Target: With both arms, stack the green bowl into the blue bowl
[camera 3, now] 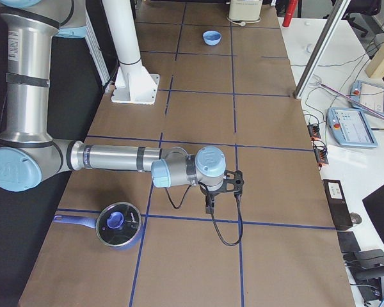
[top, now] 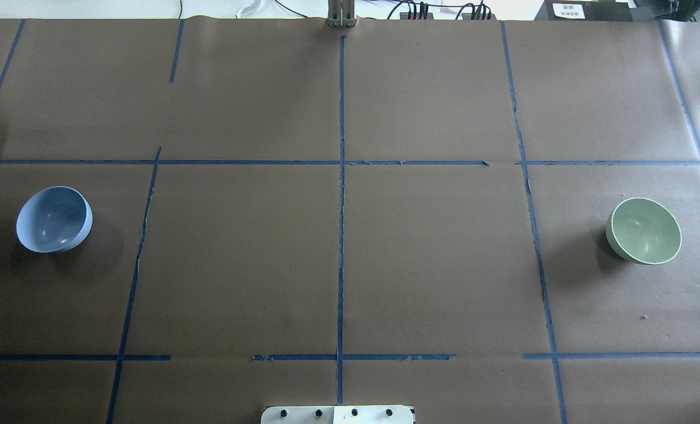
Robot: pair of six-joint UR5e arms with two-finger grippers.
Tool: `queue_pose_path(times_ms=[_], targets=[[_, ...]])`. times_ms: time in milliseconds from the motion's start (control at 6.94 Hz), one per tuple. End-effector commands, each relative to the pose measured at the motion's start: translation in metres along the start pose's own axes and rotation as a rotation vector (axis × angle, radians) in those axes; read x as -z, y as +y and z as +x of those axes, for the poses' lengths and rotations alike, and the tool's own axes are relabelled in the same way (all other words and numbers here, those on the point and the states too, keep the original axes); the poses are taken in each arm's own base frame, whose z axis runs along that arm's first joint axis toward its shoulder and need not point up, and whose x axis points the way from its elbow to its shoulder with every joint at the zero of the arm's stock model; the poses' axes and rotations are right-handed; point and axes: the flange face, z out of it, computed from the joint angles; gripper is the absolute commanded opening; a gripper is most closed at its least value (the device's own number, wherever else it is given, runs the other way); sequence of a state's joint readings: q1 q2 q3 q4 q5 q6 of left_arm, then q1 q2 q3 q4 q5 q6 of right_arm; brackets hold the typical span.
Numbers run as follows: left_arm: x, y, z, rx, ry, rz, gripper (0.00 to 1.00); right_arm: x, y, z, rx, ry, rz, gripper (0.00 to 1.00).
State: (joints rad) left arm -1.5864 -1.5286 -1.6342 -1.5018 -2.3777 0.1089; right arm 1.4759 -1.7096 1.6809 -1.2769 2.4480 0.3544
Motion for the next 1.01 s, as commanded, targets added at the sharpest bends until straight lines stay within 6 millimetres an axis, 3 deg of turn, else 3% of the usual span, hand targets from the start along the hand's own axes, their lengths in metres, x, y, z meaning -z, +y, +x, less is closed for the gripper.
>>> queue_pose_path(times_ms=[0,288,432,864], targets=[[-0.001,0.001,-0.001,0.000,0.000,-0.002,1.00,-0.045,0.019,-0.058,-0.073,-0.060,0.014,1.00],[-0.001,0.001,-0.001,-0.003,0.002,-0.002,1.00,-0.085,0.030,-0.099,-0.075,-0.034,0.003,1.00],[0.001,0.000,0.000,-0.004,0.000,0.001,1.00,-0.104,0.036,-0.109,-0.050,0.004,-0.002,1.00],[0.001,0.001,0.000,-0.005,0.001,0.001,1.00,-0.149,0.050,-0.096,-0.047,0.070,-0.067,1.00]])
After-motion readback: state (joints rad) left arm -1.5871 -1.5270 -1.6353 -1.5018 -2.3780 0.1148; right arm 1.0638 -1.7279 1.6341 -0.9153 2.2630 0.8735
